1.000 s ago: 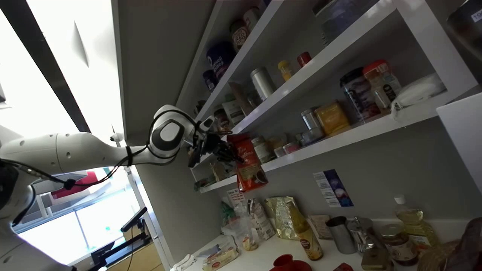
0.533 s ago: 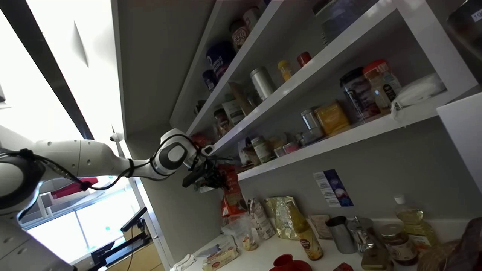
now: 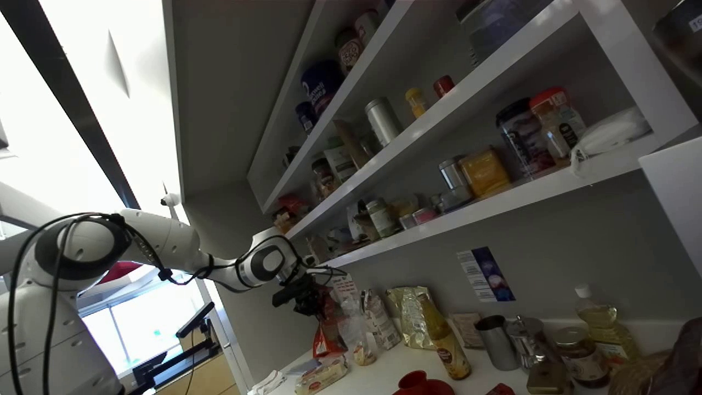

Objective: Put the orange packet on the counter.

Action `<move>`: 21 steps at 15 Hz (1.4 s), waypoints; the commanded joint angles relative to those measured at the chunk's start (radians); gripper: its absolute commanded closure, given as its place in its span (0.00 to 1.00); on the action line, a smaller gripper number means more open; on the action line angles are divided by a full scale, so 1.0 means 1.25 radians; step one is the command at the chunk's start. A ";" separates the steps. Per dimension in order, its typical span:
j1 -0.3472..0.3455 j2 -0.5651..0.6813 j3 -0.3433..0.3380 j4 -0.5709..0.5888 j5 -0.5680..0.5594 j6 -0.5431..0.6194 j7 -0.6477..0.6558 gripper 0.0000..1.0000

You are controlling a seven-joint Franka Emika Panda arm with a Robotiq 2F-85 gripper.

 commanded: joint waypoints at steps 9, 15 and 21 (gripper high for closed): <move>-0.094 0.333 0.041 0.112 0.085 0.023 -0.370 0.98; -0.124 0.483 0.119 0.263 0.077 0.011 -0.387 0.98; -0.140 0.572 0.152 0.369 0.069 -0.003 -0.388 0.98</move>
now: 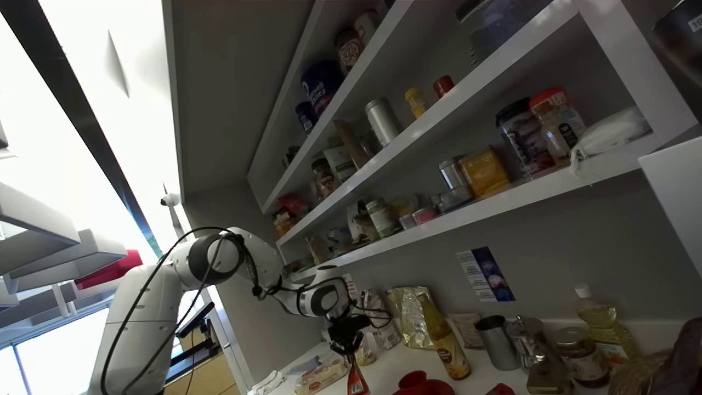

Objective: Put the orange packet on the counter.

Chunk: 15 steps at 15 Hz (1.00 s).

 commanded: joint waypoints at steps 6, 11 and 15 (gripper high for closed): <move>-0.037 0.162 0.030 0.152 -0.014 -0.015 -0.043 0.98; -0.031 0.211 0.041 0.210 -0.024 -0.027 -0.037 0.73; -0.011 0.150 0.021 0.191 -0.084 -0.087 -0.009 0.50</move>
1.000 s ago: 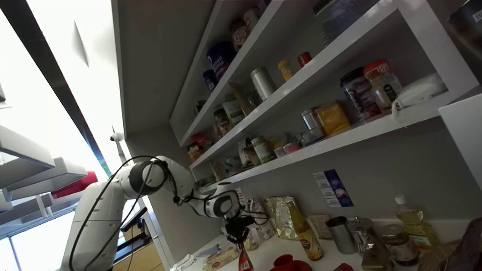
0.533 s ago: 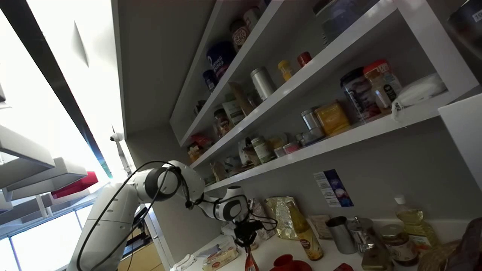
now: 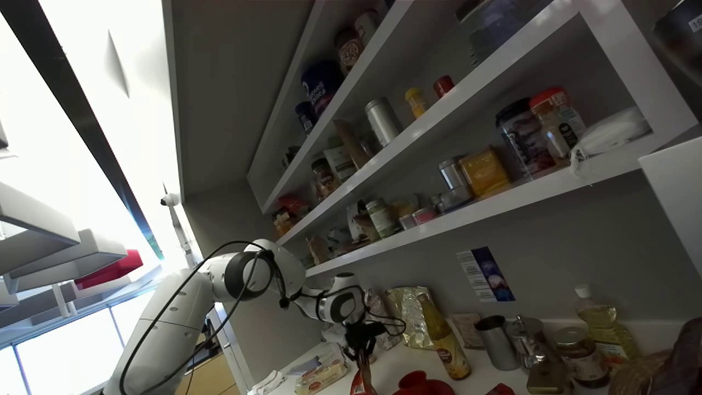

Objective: Put the orange packet on the counter.

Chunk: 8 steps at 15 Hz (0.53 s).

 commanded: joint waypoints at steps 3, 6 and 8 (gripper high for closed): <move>0.021 -0.131 -0.018 -0.036 -0.088 -0.140 0.047 0.29; 0.025 -0.233 -0.021 -0.067 -0.115 -0.221 0.058 0.07; 0.027 -0.304 -0.025 -0.088 -0.131 -0.282 0.064 0.00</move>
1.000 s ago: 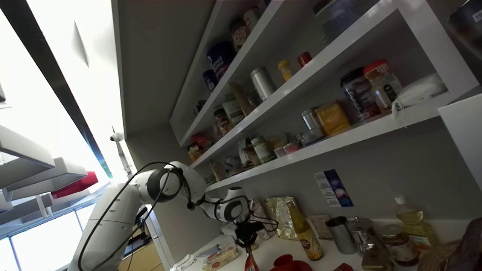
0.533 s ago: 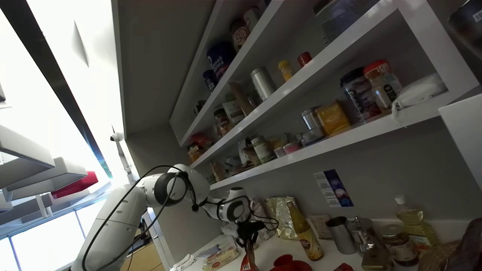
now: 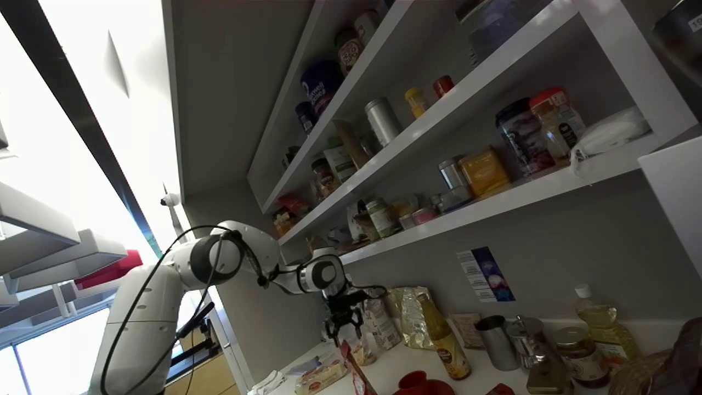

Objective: Put the orange packet on the counter.

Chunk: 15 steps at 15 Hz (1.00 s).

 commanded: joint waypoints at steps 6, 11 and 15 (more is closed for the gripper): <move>0.012 -0.305 -0.050 -0.095 -0.101 -0.277 0.025 0.00; -0.006 -0.397 -0.100 -0.090 -0.144 -0.429 0.048 0.00; -0.041 -0.424 -0.157 -0.087 -0.174 -0.525 0.115 0.00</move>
